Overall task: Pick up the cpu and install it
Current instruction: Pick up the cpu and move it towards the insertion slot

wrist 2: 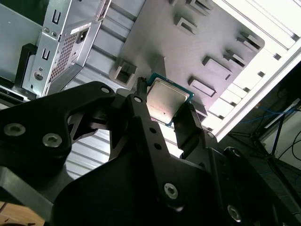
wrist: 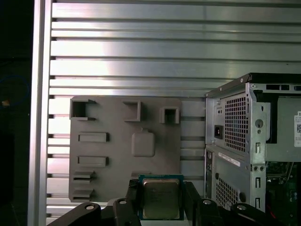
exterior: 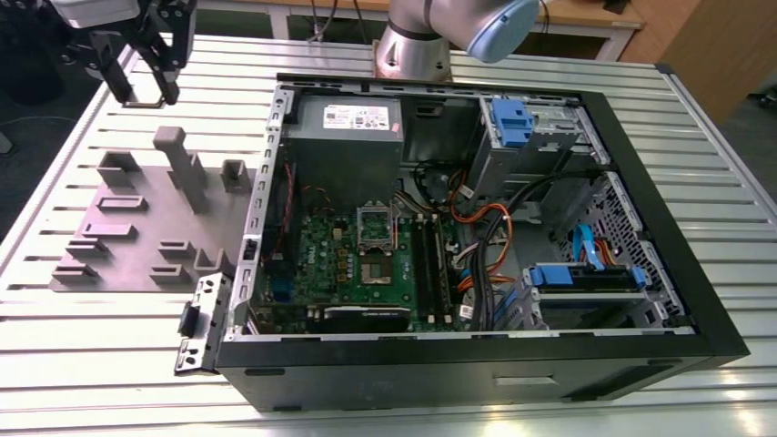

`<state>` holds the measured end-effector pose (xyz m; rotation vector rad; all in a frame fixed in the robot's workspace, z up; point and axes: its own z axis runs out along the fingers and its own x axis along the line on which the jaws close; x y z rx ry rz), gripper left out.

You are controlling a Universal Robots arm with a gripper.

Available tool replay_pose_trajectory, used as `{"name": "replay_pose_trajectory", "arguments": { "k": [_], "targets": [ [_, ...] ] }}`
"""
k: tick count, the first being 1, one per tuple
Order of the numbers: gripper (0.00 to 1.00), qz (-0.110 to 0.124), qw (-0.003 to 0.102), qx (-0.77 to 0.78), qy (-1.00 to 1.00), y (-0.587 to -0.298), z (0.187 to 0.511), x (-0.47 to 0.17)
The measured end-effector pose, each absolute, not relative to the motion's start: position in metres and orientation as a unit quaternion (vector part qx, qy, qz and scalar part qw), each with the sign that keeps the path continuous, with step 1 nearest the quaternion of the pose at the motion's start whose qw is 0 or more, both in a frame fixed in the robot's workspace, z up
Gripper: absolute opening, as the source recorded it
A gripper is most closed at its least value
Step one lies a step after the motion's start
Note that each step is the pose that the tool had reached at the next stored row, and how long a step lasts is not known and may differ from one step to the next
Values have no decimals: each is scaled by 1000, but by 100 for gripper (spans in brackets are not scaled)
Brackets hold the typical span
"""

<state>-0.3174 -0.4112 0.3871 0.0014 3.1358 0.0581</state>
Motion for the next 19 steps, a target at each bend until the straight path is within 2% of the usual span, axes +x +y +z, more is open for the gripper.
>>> {"name": "replay_pose_trajectory", "arguments": {
  "k": [19],
  "targets": [
    [47,19,3,0,1000,-414,387,-308]
  ]
}}
